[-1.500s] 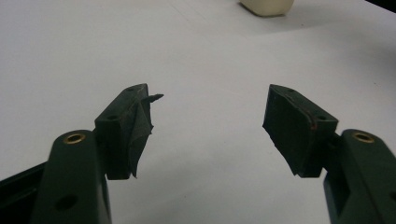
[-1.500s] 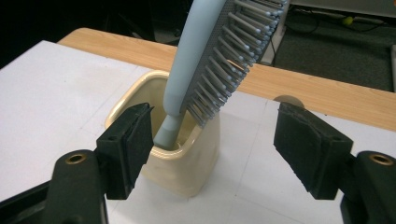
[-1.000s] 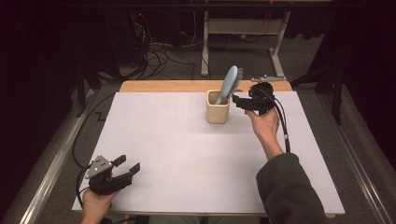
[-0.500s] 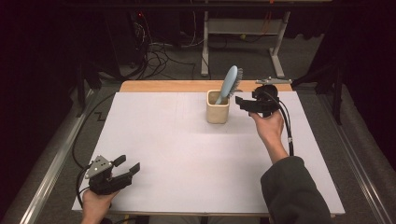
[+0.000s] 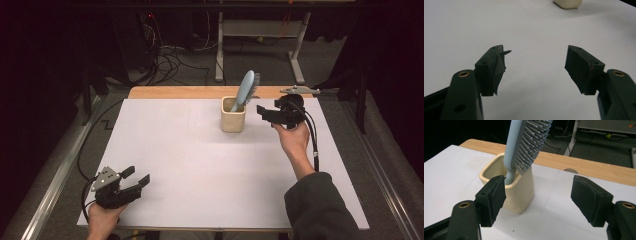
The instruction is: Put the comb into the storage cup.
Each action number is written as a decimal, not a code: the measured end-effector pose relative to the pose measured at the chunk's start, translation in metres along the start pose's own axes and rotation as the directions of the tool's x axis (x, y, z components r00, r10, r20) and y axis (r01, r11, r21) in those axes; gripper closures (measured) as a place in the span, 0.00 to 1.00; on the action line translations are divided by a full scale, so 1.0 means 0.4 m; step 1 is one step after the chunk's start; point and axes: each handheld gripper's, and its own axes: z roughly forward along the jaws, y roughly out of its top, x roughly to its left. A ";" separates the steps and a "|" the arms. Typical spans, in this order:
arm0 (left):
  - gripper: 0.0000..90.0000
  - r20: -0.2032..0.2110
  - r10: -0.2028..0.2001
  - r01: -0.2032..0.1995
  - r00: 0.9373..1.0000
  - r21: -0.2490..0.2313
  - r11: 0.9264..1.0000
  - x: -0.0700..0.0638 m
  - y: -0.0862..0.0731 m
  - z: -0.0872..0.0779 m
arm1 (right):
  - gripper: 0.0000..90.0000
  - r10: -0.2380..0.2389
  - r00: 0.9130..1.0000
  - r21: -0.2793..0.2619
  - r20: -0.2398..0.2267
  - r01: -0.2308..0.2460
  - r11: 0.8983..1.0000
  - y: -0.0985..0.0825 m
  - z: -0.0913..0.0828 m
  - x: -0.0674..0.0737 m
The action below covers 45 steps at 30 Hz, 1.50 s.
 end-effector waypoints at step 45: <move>0.37 -0.003 -0.010 0.010 1.000 -0.002 1.000 0.002 0.000 0.001 | 0.32 0.033 0.999 -0.046 0.026 -0.032 0.998 -0.075 -0.113 -0.080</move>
